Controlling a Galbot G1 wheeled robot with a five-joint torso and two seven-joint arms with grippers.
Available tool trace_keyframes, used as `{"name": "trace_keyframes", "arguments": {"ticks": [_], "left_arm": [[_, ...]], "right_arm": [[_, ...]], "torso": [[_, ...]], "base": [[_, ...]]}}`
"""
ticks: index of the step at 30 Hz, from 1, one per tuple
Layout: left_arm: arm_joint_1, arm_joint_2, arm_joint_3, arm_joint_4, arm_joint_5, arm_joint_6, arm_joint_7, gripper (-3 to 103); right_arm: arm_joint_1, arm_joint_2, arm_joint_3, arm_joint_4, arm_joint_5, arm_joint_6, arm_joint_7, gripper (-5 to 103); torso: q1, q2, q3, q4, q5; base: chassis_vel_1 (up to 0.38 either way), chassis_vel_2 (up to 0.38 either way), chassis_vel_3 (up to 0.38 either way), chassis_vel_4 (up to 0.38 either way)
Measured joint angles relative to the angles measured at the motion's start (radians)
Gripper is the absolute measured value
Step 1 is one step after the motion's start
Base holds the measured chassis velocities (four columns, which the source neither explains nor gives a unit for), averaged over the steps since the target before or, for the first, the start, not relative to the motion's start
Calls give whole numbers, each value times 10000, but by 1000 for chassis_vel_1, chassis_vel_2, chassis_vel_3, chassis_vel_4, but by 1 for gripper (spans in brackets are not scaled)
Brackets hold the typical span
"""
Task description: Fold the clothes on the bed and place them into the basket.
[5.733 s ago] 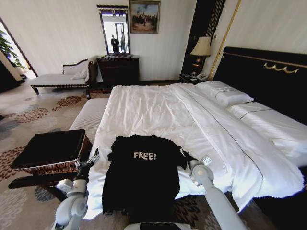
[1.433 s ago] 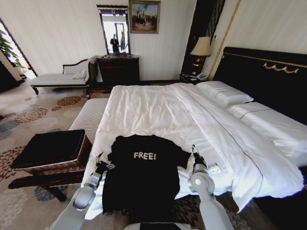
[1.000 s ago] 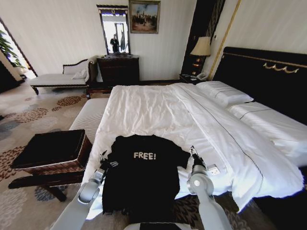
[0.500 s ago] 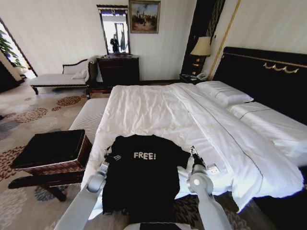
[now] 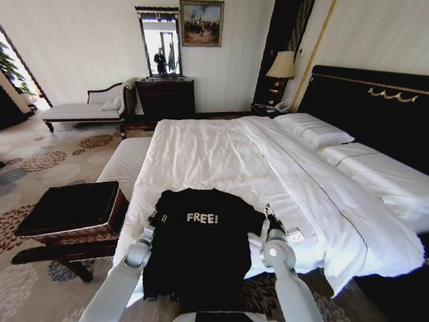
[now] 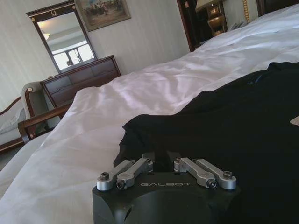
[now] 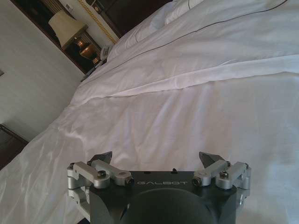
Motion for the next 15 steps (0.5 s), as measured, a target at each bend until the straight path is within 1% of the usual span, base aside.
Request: {"name": "trace_keyframes", "arguments": {"ticks": [1, 4, 5, 7, 9, 10, 14, 15], "left_arm": [[0, 0, 0, 0, 0, 0, 0, 20], [-21, -110, -20, -10, -302, 101, -68, 4], [-21, -110, -20, -10, -302, 101, -68, 4], [-25, -168, -93, -93, -577, 191, -105, 0], [-26, -219, -240, -191, -914, 248, -132, 0], [-26, -219, -240, -191, -914, 248, -132, 0], [-110, -373, -777, -452, -2185, 453, -342, 0], [-110, -373, -777, -452, -2185, 453, -342, 0]], "right_arm": [[0, 0, 0, 0, 0, 0, 0, 100], [-1, -31, 2, -4, 5, -3, 0, 100], [-1, -31, 2, -4, 5, -3, 0, 100], [-2, -58, -1, -15, 7, -4, 1, 100], [-2, -78, -10, -17, 8, -5, 2, 100], [-2, -78, -10, -17, 8, -5, 2, 100], [-19, -102, -35, -12, 12, -6, 7, 100], [-19, -102, -35, -12, 12, -6, 7, 100]], "torso": [[0, 0, 0, 0, 0], [0, 0, 0, 0, -1], [0, 0, 0, 0, -1], [0, 0, 1, 0, -2], [0, 0, 0, -1, -1], [0, 0, 0, -1, -1], [0, 0, 0, -1, -2], [0, 0, 0, -1, -2]], "base": [[0, 0, 0, 0], [0, 0, 0, 0], [0, 0, 0, 0], [0, 0, 0, 0], [0, 0, 0, 0], [0, 0, 0, 0], [0, 0, 0, 0], [0, 0, 0, 0]]}}
